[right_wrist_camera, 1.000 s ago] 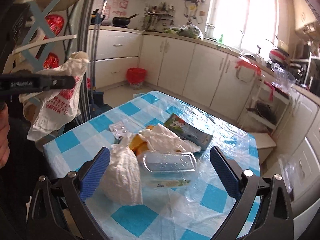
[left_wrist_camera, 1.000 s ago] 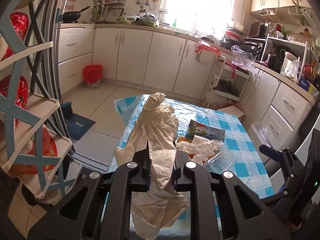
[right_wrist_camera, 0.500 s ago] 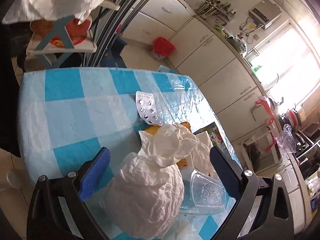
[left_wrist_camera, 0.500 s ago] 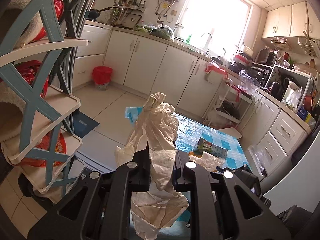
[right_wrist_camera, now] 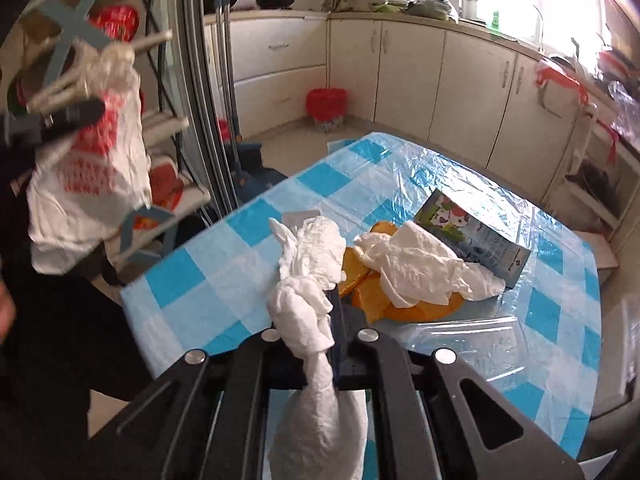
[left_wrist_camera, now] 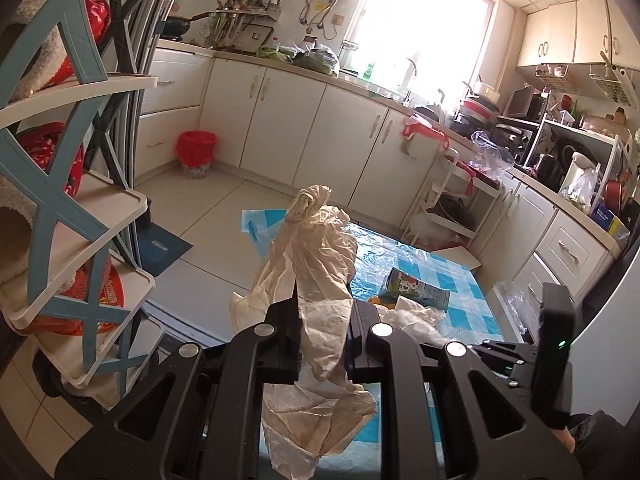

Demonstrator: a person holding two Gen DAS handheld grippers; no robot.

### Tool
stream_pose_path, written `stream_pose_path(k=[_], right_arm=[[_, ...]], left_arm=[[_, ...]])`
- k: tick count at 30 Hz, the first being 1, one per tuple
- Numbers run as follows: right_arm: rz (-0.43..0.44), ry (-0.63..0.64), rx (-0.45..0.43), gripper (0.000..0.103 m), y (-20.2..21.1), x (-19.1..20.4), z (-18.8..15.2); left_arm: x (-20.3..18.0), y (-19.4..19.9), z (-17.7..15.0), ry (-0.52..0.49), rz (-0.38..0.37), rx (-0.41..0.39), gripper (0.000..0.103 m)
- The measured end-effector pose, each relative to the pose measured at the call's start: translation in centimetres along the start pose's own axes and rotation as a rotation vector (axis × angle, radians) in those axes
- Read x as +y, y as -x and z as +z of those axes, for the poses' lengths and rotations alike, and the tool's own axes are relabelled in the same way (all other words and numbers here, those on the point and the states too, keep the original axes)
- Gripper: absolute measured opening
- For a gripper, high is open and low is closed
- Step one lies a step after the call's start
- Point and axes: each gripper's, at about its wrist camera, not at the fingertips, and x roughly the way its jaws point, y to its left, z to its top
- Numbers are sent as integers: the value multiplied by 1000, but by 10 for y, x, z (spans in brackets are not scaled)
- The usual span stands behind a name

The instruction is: Collect trash

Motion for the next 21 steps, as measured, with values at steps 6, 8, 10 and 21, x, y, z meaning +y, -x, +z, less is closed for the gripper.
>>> stream_pose_path(k=[6,8,10,21], right_arm=[[71,-140,-95,8,48,-28,-4],[74,-175,-113,8,59,-38,-8],[63,-202,-127,8,65,-47,-14],[28,-381,-152,8,76,-95,-39]], left_arm=[[-5,-5,-1,-11,-7,10,14],[-8,-7,-2,-16,-9,15,14],[-10,-8,-3,-20,-12,20,14],[-26,-17,-10,-39,-27,47,14]])
